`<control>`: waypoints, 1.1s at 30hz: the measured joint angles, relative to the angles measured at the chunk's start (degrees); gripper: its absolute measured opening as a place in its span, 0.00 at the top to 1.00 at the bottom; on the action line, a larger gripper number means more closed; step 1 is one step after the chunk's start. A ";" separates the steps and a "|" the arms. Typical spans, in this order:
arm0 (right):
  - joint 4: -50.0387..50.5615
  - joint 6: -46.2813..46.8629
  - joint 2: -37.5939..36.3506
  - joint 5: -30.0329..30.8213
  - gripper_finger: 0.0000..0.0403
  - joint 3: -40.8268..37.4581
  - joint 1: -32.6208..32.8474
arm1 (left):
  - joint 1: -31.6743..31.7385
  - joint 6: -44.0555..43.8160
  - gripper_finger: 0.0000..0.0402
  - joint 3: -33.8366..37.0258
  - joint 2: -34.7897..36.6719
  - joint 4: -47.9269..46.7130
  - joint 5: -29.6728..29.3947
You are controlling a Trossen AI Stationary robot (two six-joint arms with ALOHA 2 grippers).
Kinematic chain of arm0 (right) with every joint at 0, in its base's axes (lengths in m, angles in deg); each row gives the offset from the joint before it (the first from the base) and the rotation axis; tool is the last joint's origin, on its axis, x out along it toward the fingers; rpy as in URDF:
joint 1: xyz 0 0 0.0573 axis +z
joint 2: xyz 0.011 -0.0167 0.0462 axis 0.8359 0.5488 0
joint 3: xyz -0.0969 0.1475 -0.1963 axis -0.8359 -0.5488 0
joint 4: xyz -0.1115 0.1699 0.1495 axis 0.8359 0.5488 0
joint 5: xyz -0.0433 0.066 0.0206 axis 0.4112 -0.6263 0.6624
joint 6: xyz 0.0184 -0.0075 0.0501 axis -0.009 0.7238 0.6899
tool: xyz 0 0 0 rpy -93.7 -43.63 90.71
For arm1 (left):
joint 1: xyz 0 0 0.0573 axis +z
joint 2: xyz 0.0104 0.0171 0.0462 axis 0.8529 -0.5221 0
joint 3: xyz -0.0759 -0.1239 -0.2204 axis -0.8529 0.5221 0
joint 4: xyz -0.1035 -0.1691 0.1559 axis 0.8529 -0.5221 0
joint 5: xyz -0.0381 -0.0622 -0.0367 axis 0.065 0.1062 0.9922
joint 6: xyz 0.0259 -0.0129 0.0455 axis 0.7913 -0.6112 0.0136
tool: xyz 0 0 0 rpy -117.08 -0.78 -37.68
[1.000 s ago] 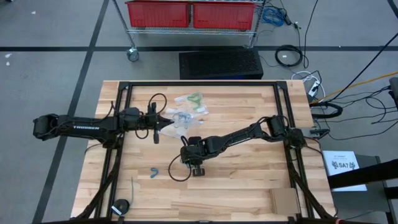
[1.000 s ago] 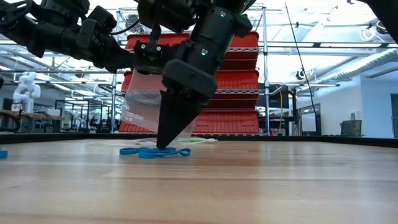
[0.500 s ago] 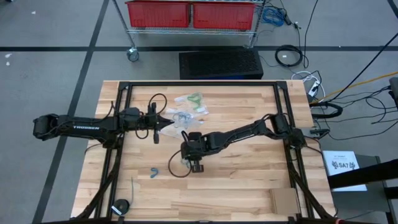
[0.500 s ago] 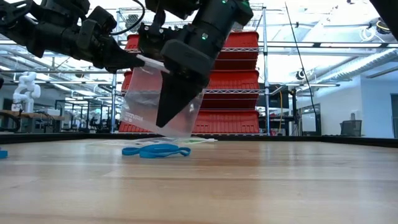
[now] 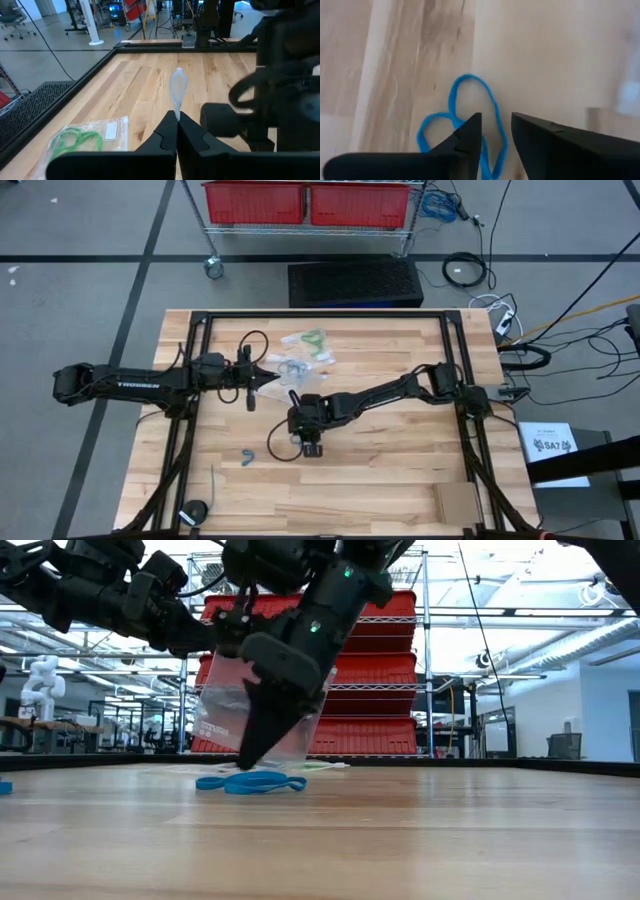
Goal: Sort rubber bands
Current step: Put the blue rubber bands into the transparent zip bag
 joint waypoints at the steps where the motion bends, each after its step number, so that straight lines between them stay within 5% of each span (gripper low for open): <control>1: -0.14 0.02 0.55 -0.51 0.75 0.00 0.00 | -0.01 0.00 1.00 0.00 0.01 0.00 0.01; 6: -1.20 -0.59 1.86 -0.17 0.81 0.07 -0.04 | -0.01 0.02 1.00 0.00 0.00 -0.12 -0.01; 11: -0.98 -2.40 1.51 2.89 0.98 0.07 0.07 | 0.00 0.05 1.00 0.00 0.00 0.07 -0.03; 22: 0.74 -4.00 -4.74 8.73 1.00 4.11 0.07 | -0.01 0.39 1.00 0.00 0.00 -0.13 -0.03; 26: 4.42 -4.92 -7.95 17.71 1.00 7.48 0.48 | 0.00 0.39 1.00 0.00 -0.01 -0.06 -0.06; 33: 9.17 -7.50 -11.54 44.56 1.00 9.41 1.31 | 0.00 0.11 1.00 0.00 0.01 -0.09 -0.06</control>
